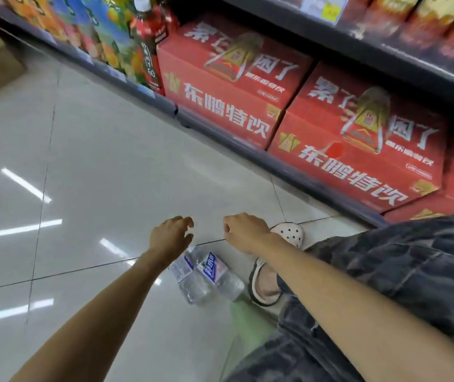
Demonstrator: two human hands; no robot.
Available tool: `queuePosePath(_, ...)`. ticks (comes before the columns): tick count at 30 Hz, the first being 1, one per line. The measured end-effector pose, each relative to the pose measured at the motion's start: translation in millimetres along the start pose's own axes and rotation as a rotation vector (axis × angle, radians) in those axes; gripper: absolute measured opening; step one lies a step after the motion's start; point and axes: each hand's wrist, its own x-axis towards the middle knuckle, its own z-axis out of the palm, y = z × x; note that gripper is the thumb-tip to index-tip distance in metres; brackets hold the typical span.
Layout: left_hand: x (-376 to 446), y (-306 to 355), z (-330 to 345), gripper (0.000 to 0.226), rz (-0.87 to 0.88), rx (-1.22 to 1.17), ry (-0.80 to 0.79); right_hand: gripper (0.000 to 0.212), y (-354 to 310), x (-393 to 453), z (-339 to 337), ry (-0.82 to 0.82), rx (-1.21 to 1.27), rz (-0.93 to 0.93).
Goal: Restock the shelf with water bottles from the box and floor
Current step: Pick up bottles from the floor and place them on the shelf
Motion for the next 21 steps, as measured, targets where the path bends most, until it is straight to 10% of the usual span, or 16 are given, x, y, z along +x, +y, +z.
queuePosePath(21, -27.1, -41.3, 123.3, 0.082, -0.677, -0.722, 0.068, 0.053, -35.0, 58.5, 105.7, -0.306, -0.053, 0.034)
